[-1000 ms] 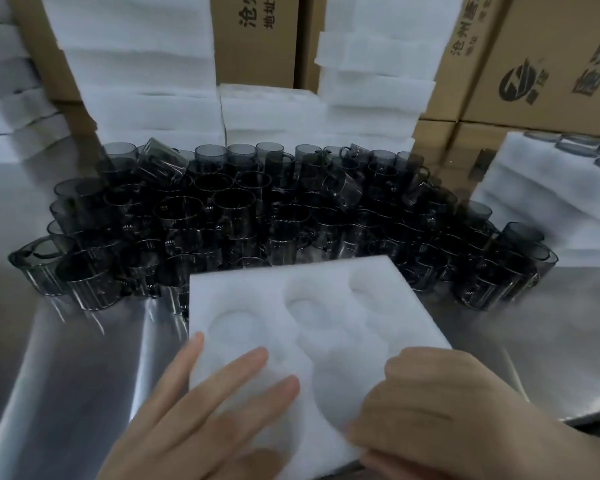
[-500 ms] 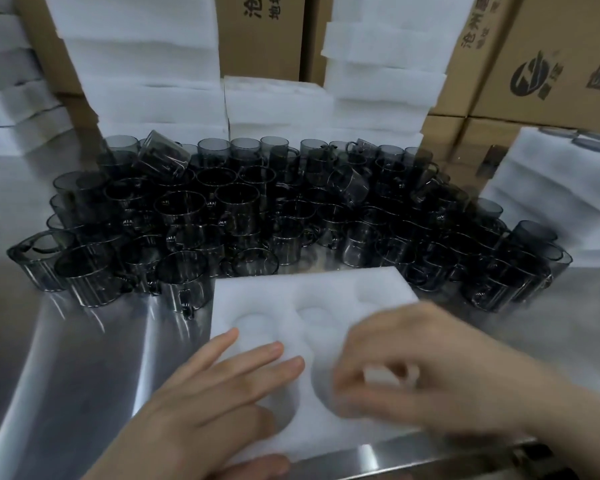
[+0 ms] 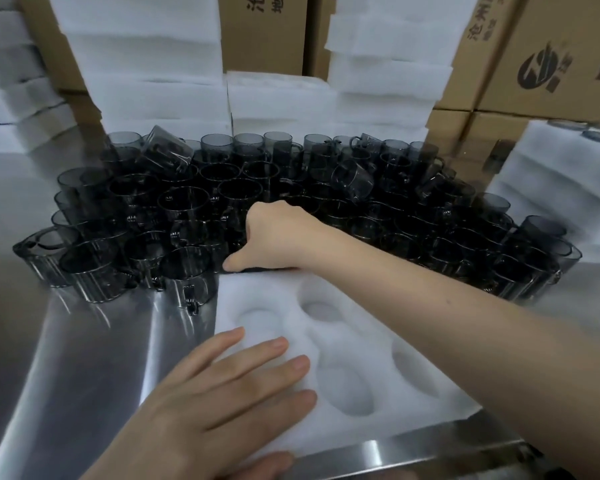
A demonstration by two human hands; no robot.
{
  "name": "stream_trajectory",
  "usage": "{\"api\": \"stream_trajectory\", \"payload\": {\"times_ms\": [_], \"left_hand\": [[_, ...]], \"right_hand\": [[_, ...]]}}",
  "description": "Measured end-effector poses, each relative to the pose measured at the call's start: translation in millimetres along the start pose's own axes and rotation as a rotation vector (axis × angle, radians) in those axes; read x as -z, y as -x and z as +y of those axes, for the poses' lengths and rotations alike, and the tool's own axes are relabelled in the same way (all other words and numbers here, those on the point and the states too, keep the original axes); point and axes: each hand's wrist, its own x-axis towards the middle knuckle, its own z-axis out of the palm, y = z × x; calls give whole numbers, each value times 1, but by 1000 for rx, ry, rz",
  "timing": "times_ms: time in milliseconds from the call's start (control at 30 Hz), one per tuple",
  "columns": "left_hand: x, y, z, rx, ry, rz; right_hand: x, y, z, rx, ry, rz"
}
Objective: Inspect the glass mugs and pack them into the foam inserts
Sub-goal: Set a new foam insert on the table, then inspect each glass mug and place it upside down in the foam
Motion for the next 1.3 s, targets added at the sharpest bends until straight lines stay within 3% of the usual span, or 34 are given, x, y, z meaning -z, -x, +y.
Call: {"api": "stream_trajectory", "payload": {"times_ms": [167, 267, 400, 467, 600, 800, 1033, 1133, 1300], "left_hand": [[3, -2, 0, -23, -13, -4], [11, -9, -6, 49, 16, -5], [29, -25, -19, 149, 106, -102], [38, -45, -19, 275, 203, -37], [32, -110, -32, 610, 322, 280], [-3, -160, -63, 695, 162, 249], [-30, -153, -86, 671, 285, 263], [-31, -150, -89, 659, 238, 273], [-32, -149, -89, 612, 263, 273]], "right_hand": [[31, 22, 12, -7, -76, 142], [57, 36, 28, 30, -316, 268], [74, 45, 53, 78, -710, 144], [72, 46, 61, 105, -787, 96], [59, 37, 65, 91, -850, 164], [40, 20, 80, 30, -1047, 322], [10, 10, 101, 318, -1349, 35], [7, 7, 105, 304, -1317, 97], [6, 8, 101, 155, -1063, 266]]}}
